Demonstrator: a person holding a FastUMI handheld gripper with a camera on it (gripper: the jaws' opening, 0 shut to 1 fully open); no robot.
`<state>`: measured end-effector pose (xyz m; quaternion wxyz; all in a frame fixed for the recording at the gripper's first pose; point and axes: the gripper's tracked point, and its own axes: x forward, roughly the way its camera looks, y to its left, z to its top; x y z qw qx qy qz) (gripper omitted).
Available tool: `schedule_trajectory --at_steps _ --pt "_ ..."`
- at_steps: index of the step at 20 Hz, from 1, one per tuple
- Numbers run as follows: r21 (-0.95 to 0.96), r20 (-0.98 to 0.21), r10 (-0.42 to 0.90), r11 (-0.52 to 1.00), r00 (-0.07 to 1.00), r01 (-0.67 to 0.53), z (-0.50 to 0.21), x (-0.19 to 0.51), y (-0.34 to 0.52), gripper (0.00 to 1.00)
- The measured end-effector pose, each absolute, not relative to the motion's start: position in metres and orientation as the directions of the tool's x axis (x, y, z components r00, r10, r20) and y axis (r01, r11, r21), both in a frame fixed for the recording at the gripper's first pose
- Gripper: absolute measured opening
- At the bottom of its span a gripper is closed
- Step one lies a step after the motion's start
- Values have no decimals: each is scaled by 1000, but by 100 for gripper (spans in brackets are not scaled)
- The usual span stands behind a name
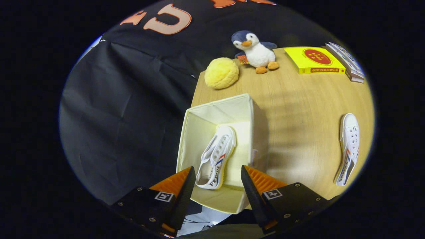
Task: Open the storage box then place both shoes into the box .Put the left shoe in first, then the right shoe, with the right side of both shoes facing outward in a uniform manner.
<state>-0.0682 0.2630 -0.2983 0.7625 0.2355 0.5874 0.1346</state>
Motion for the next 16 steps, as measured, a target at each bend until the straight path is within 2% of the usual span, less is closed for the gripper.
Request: schedule_trajectory --at_steps 3,7,13,16 --pt "446 -847 399 893 350 61 -300 -75 198 89" --pt "278 -888 198 950 414 141 -327 -92 102 96" --pt "14 -913 -67 981 402 195 -367 -143 -21 96" --pt "-43 -910 -124 977 395 209 -392 -166 -57 87"
